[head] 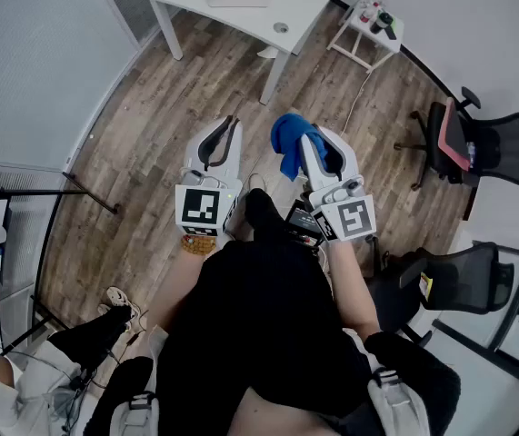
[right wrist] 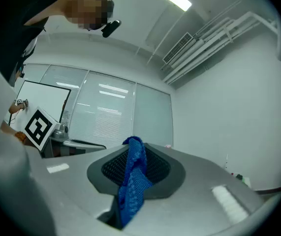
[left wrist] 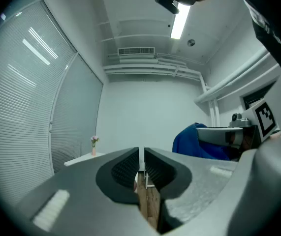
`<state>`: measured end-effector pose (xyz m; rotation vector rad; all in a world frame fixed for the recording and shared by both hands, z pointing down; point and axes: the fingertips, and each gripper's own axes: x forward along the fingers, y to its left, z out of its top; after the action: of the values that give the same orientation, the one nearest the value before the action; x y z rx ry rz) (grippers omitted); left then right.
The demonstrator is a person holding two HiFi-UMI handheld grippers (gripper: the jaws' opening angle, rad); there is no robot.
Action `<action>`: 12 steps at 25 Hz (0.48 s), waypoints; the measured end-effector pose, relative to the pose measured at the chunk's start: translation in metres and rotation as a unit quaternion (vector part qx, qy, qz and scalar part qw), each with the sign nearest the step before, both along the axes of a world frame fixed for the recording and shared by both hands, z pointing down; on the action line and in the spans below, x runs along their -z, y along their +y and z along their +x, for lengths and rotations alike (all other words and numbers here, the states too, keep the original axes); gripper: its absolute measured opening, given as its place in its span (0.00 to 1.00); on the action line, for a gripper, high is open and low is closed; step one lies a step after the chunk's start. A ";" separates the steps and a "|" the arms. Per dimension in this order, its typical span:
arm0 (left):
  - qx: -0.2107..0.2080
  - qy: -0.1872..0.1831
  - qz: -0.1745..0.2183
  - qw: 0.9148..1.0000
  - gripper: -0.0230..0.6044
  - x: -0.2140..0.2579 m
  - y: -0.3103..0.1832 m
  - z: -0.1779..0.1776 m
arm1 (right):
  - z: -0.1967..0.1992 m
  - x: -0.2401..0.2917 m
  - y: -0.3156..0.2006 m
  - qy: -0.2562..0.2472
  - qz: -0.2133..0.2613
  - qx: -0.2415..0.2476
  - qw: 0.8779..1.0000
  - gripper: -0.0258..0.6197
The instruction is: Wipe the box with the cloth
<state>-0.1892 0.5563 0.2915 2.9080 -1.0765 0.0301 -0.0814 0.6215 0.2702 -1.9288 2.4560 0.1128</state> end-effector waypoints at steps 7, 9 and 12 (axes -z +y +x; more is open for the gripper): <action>0.008 -0.004 -0.004 1.000 0.07 -0.006 -0.060 0.043 | 0.048 -0.007 -0.064 -0.034 0.003 0.015 0.999 0.17; 0.015 -0.008 -0.004 1.000 0.07 -0.008 -0.077 0.054 | 0.065 -0.007 -0.083 -0.041 0.007 0.016 0.999 0.17; 0.024 -0.014 -0.004 1.000 0.07 -0.009 -0.100 0.073 | 0.094 -0.008 -0.109 -0.050 0.009 0.019 0.999 0.17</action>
<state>-0.1162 0.4559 0.3010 2.8807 -1.1472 0.0728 0.0122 0.5123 0.2787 -1.8333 2.4179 0.0377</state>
